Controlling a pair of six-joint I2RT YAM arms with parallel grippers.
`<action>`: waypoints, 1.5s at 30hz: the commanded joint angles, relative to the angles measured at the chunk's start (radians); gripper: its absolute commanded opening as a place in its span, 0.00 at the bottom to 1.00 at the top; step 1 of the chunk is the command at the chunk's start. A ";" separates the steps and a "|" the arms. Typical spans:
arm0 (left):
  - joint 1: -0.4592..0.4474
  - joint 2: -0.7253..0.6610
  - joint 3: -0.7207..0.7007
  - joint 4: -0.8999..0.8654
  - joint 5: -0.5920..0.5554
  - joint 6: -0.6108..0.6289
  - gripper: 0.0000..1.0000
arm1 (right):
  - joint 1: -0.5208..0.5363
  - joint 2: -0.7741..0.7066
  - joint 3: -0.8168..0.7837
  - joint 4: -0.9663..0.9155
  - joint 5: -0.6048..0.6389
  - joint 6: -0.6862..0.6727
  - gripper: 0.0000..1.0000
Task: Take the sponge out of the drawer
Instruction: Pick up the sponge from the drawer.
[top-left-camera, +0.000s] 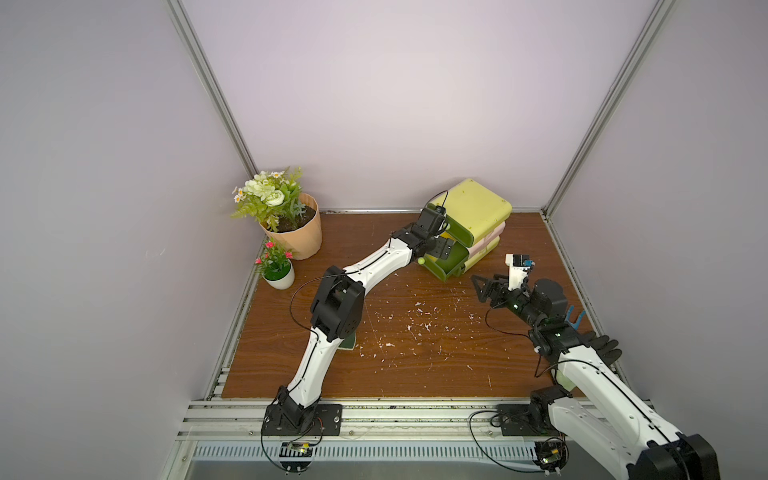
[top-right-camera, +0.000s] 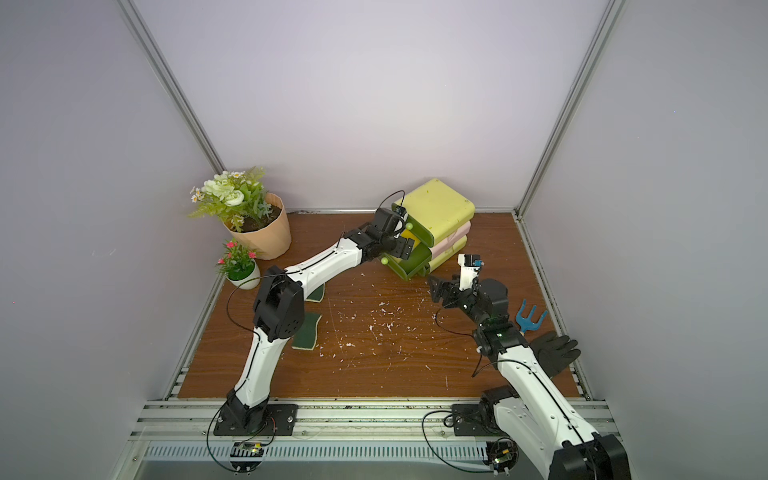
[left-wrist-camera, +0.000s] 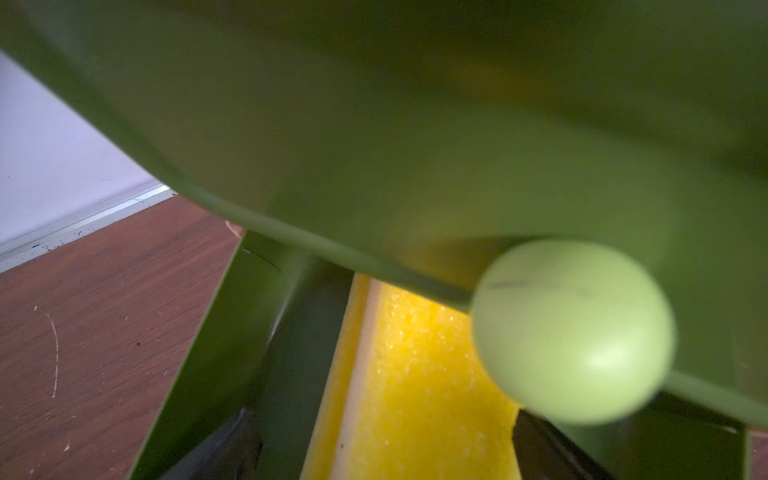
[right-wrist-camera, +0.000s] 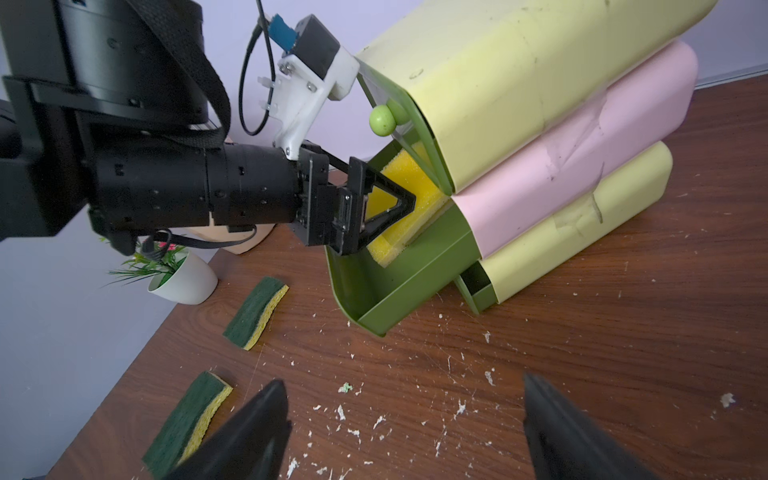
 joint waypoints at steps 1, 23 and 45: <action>0.009 -0.065 -0.022 0.028 0.017 -0.007 0.98 | 0.006 -0.005 0.013 0.016 0.000 -0.017 0.91; 0.009 -0.049 -0.053 0.042 0.043 -0.011 0.98 | 0.007 -0.003 0.012 0.017 0.001 -0.017 0.91; 0.009 0.068 0.068 -0.024 0.038 0.012 0.90 | 0.006 -0.002 0.013 0.015 0.002 -0.018 0.91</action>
